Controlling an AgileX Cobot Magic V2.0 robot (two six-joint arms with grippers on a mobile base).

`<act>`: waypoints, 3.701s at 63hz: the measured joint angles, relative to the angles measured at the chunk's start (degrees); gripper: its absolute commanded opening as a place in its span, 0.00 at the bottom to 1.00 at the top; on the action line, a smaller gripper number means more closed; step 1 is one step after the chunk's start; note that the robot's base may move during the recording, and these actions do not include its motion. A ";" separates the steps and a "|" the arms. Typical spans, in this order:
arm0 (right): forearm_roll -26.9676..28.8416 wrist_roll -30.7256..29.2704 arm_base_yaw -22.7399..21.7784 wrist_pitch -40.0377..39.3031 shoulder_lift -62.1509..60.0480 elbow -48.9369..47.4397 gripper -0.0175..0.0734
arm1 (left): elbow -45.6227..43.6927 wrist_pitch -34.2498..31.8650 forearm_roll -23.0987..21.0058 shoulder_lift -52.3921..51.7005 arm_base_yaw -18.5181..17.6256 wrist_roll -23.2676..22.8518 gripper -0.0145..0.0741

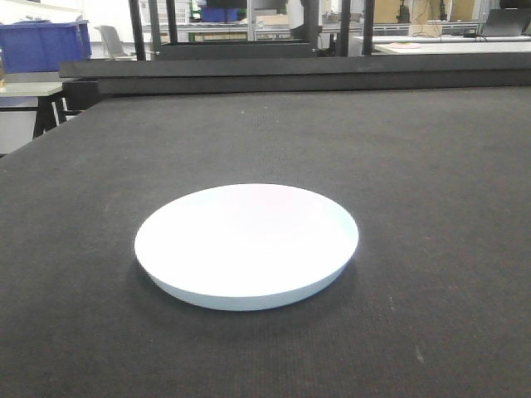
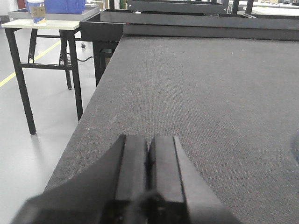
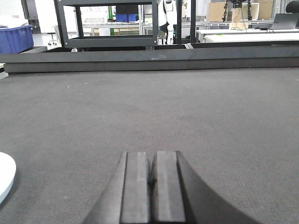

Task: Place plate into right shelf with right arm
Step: 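Move the right gripper above the white plate on the table, then lower the right gripper to the plate rim and close on it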

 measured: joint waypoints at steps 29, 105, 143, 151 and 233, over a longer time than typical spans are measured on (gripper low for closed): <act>0.00 0.00 0.00 0.00 0.00 0.00 0.25 | 0.00 0.00 0.00 0.00 0.00 0.00 0.11; 24.08 -20.42 0.00 44.99 36.69 -44.40 0.26 | 0.00 0.00 0.00 0.00 0.00 0.00 0.11; 30.80 -27.91 20.95 34.89 69.68 -52.69 0.39 | 0.00 0.00 0.00 0.00 0.00 0.00 0.11; 30.01 -27.91 22.10 34.79 76.66 -55.44 0.72 | 0.00 0.00 0.00 0.00 0.00 0.00 0.11; 27.44 -27.91 22.23 32.95 98.33 -63.21 0.73 | 0.00 0.00 0.00 0.00 0.00 0.00 0.11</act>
